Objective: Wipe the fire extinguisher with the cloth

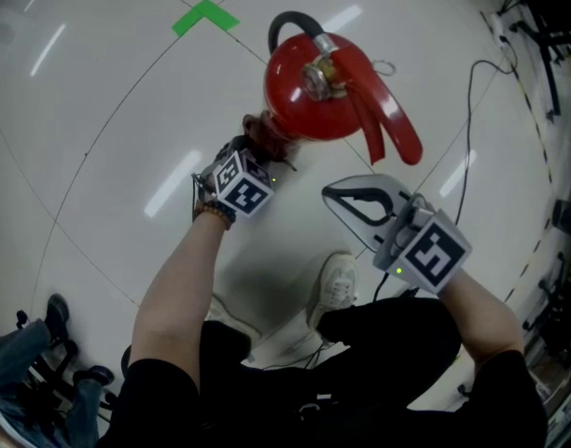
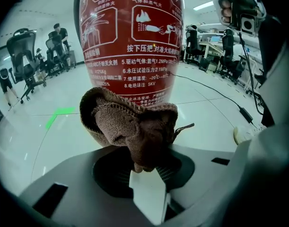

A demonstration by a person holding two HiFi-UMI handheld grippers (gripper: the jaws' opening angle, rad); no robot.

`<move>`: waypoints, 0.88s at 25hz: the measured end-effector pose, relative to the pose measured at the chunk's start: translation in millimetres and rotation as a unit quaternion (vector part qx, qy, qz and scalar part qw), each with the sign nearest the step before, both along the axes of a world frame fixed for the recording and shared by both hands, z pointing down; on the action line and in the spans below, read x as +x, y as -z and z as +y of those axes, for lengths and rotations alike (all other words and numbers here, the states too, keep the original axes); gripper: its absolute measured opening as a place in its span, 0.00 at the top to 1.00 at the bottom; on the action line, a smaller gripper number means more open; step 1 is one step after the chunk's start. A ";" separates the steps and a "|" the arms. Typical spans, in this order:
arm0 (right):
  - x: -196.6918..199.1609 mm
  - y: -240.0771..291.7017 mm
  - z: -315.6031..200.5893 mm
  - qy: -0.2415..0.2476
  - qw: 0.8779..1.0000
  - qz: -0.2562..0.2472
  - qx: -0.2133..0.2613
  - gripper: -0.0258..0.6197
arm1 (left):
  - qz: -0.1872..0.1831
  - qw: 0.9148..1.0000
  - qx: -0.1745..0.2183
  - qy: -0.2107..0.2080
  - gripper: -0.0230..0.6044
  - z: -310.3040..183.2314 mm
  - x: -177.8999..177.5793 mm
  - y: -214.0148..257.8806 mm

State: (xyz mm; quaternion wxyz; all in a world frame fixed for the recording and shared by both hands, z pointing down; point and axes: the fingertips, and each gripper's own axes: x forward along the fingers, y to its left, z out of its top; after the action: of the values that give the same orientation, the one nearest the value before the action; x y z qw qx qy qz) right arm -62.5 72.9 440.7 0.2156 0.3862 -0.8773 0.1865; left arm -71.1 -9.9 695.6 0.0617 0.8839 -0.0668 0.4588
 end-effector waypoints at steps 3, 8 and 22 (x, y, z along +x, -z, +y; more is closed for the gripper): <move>1.5 2.5 1.0 -0.002 1.000 0.000 0.002 0.96 | 0.001 1.000 -0.004 -0.003 0.79 5.3 2.4 2.5; 5.2 7.1 1.2 -0.005 1.000 0.002 0.011 0.96 | 0.005 1.000 -0.009 -0.006 0.79 14.3 6.8 7.4; 10.8 21.0 1.8 -0.017 0.999 0.004 0.027 0.96 | 0.031 0.999 -0.019 0.000 0.79 31.5 14.7 33.1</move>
State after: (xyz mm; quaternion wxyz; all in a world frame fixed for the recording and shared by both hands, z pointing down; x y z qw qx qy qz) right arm -51.7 74.7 419.7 0.2051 0.4074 -0.8744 0.1653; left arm -56.4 21.6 662.4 0.0805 0.8963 -0.0557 0.4325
